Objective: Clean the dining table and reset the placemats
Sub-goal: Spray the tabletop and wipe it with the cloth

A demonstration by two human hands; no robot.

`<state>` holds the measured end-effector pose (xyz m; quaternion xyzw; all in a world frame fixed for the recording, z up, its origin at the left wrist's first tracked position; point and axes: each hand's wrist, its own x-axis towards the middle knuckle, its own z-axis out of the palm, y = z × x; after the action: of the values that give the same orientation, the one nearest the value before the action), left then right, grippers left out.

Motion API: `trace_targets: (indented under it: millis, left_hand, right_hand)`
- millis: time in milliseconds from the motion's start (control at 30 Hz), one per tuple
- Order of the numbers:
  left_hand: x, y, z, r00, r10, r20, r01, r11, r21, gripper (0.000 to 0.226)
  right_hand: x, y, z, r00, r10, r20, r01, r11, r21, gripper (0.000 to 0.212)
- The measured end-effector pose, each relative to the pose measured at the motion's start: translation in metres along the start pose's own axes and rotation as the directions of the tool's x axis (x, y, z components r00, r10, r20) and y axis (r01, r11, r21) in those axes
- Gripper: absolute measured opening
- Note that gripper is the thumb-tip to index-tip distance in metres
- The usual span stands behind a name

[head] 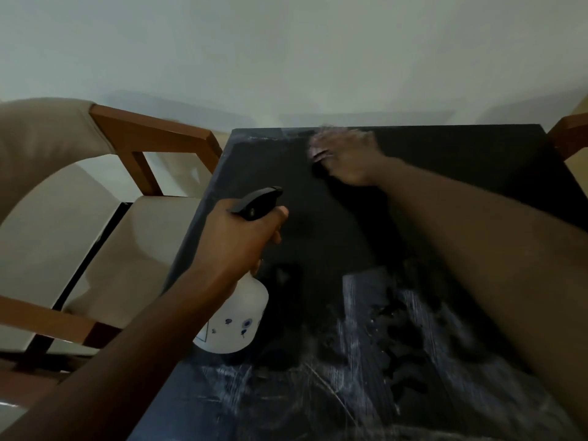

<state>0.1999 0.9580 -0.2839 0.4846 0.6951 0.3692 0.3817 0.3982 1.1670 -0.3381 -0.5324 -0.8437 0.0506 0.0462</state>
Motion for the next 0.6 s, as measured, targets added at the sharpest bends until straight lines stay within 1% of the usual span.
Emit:
trace_targets:
  millis: [33, 100, 133, 167, 233, 367, 467, 533, 600]
  left_hand:
    - [0.001, -0.001, 0.0, 1.0, -0.001, 0.006, 0.001, 1.0, 0.018, 0.018]
    - [0.003, -0.002, 0.0, 1.0, -0.007, 0.015, 0.007, 0.999, 0.032, 0.02]
    - [0.004, -0.002, 0.0, 1.0, -0.008, 0.015, 0.008, 0.999, 0.031, 0.02]
    - [0.003, -0.003, -0.001, 1.0, -0.009, 0.016, 0.008, 1.0, 0.026, 0.019]
    - [0.002, -0.002, 0.0, 1.0, -0.012, 0.021, 0.011, 1.0, 0.005, 0.019]
    - [0.005, 0.0, -0.006, 0.998, -0.051, 0.022, 0.051, 0.998, -0.022, 0.018]
    - [0.014, -0.003, -0.032, 0.993, -0.111, -0.045, 0.106, 0.99, -0.098, 0.019]
    - [0.022, -0.008, -0.055, 0.988, -0.102, -0.117, 0.094, 0.993, -0.076, 0.019]
    - [0.029, -0.012, -0.069, 0.984, -0.098, -0.148, 0.087, 0.993, -0.079, 0.022]
  right_hand:
    - [0.0, 0.028, -0.002, 0.995, 0.104, -0.013, -0.104, 0.995, 0.001, 0.059]
    - [-0.014, 0.076, -0.006, 0.951, 0.303, 0.068, -0.305, 0.952, 0.016, 0.061]
    - [-0.021, 0.091, -0.007, 0.917, 0.38, 0.124, -0.385, 0.923, 0.014, 0.062]
    - [-0.029, 0.1, -0.008, 0.892, 0.424, 0.155, -0.43, 0.903, 0.009, 0.063]
    - [-0.042, 0.104, -0.006, 0.869, 0.465, 0.169, -0.475, 0.88, 0.019, 0.063]
    - [-0.07, 0.095, -0.003, 0.857, 0.488, 0.167, -0.501, 0.864, 0.047, 0.061]
    - [-0.099, 0.092, -0.001, 0.859, 0.485, 0.164, -0.496, 0.868, 0.027, 0.058]
    - [-0.108, 0.09, -0.002, 0.856, 0.489, 0.169, -0.499, 0.867, 0.02, 0.058]
    - [-0.111, 0.086, 0.0, 0.855, 0.495, 0.157, -0.503, 0.864, 0.013, 0.058]
